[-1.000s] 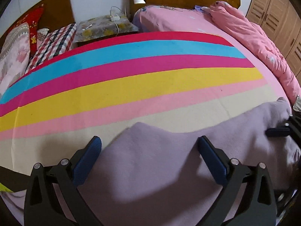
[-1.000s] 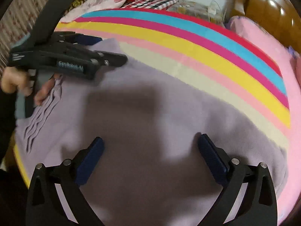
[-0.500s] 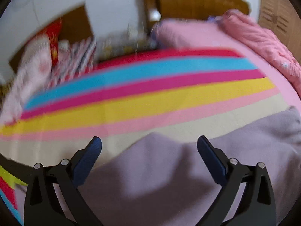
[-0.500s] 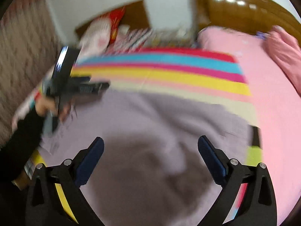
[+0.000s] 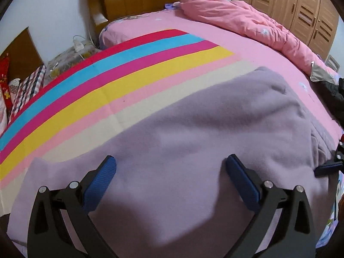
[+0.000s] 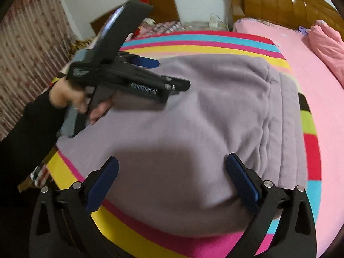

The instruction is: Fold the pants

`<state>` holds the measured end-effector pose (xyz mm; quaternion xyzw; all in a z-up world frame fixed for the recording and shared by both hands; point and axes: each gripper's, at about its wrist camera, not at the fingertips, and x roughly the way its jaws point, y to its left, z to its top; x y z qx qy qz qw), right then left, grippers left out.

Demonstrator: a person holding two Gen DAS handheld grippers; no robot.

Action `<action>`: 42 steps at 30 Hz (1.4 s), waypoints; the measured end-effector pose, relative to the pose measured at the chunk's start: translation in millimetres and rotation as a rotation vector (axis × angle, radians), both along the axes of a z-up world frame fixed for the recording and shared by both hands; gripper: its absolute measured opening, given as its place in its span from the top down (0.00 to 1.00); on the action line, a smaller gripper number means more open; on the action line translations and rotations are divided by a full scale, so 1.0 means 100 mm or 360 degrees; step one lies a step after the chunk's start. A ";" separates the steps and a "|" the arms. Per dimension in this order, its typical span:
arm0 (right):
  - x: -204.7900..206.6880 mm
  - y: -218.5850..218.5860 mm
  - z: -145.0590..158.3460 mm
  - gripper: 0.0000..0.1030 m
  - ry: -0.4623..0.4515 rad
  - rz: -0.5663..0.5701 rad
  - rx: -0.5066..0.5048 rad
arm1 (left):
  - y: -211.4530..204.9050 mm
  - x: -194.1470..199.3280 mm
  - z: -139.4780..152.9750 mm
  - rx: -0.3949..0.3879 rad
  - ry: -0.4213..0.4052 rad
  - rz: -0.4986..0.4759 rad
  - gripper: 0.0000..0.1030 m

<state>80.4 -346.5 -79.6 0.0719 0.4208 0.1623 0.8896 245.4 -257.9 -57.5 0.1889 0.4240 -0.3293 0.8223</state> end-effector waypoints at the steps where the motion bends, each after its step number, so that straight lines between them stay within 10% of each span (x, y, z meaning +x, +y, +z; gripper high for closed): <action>1: -0.04 -0.02 0.04 0.06 -0.0020 -0.0043 0.0024 | -0.01 -0.02 0.00 0.0013 -0.0014 -0.0003 0.01; 27: -0.99 -0.26 0.17 0.05 -0.0169 -0.0536 0.0411 | 0.07 -0.04 0.03 0.0044 -0.0026 0.0045 0.02; 32: -1.05 -0.10 0.30 0.05 -0.0266 -0.0442 0.0322 | 0.45 -0.55 0.44 -0.0171 -0.0048 0.0105 0.02; 42: -1.12 -0.69 -0.08 0.05 -0.0117 -0.0711 0.0772 | 1.18 -1.38 0.08 0.0007 -0.0013 0.0240 0.02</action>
